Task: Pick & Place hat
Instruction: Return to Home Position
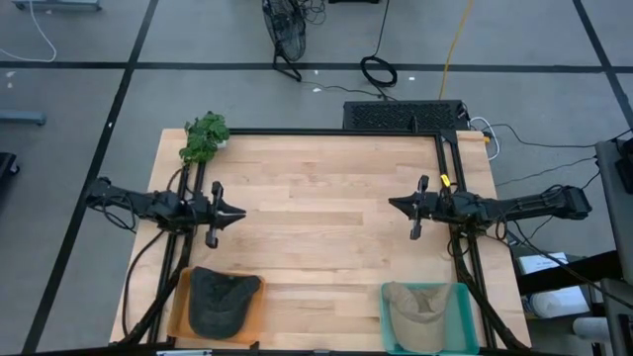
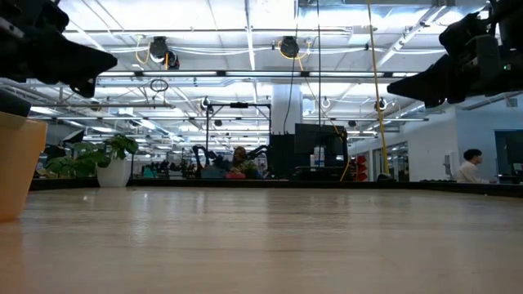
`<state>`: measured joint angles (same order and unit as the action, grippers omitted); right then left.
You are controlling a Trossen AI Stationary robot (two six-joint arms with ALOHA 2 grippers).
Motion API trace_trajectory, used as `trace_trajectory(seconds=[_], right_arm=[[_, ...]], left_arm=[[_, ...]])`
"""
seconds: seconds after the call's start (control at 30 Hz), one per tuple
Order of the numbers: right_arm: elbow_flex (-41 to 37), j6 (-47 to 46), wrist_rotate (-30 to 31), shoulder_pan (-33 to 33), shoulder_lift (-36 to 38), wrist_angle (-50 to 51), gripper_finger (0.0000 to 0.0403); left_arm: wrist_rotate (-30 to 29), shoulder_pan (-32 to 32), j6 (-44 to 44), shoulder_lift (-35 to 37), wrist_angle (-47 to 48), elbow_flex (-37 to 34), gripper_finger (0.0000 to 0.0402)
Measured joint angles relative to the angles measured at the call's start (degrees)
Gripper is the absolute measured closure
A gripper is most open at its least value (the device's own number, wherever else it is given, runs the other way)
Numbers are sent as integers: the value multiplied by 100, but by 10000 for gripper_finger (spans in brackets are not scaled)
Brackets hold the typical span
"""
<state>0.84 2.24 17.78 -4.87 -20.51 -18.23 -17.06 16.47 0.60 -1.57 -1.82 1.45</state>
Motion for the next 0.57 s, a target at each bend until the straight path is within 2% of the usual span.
trace_trajectory(seconds=[0.57], right_arm=[[0, -2, 7, -1, -2, -32, 403]], left_arm=[[-4, 0, 34, -8, -14, -2, 344]])
